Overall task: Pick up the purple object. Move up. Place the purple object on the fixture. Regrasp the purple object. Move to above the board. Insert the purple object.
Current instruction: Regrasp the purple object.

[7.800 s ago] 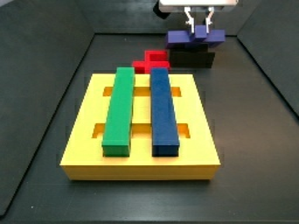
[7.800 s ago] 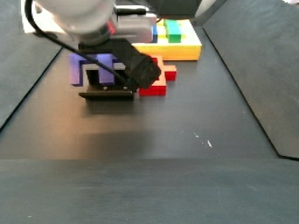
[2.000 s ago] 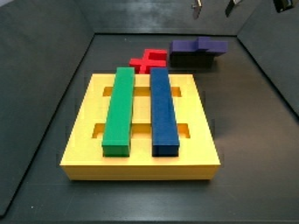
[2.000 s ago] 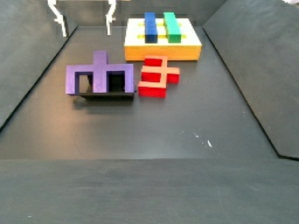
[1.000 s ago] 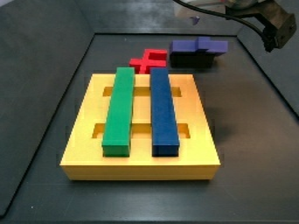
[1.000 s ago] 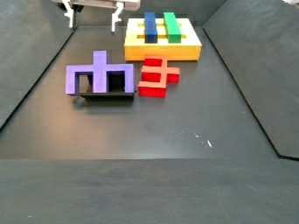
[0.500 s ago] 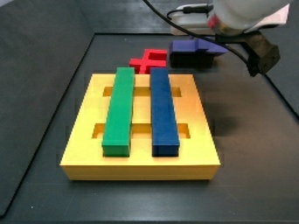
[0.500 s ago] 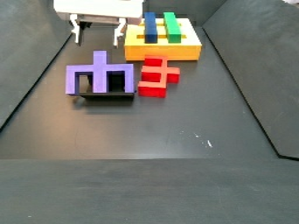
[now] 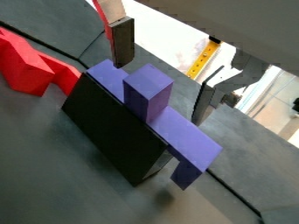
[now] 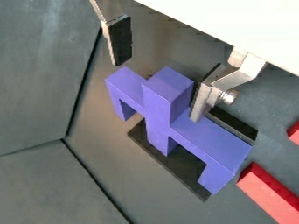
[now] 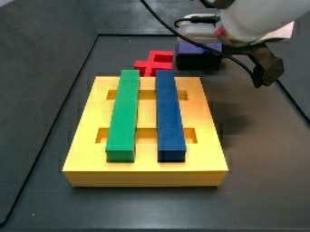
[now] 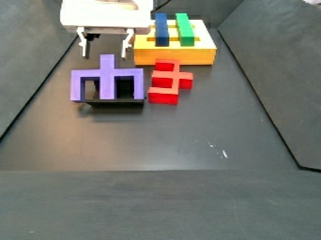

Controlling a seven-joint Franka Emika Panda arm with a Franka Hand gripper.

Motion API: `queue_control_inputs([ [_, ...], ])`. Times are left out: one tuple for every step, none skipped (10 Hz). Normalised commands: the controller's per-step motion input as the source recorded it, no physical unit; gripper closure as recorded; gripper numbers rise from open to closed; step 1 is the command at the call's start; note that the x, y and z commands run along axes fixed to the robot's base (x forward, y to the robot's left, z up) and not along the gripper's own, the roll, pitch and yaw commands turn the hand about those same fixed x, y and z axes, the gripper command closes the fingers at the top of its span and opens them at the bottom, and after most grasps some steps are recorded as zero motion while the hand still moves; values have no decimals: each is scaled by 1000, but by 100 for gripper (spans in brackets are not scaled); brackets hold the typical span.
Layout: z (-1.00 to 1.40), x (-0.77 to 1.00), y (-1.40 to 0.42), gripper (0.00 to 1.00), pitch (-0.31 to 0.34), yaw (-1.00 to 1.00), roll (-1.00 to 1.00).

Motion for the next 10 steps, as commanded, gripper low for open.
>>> queue_control_inputs([
  [-86,0,109,0,86,286,-174],
  [-29,37,60,0,94,331,-174],
  [-46,109,0,0,114,317,-40],
  [-77,177,0,0,194,117,94],
  [-120,114,0,0,177,134,69],
  [-163,106,0,0,146,191,77],
  [-163,63,0,0,106,174,54],
  [-117,43,54,0,89,200,26],
  [-51,80,66,0,80,194,49],
  [0,89,40,0,86,220,20],
])
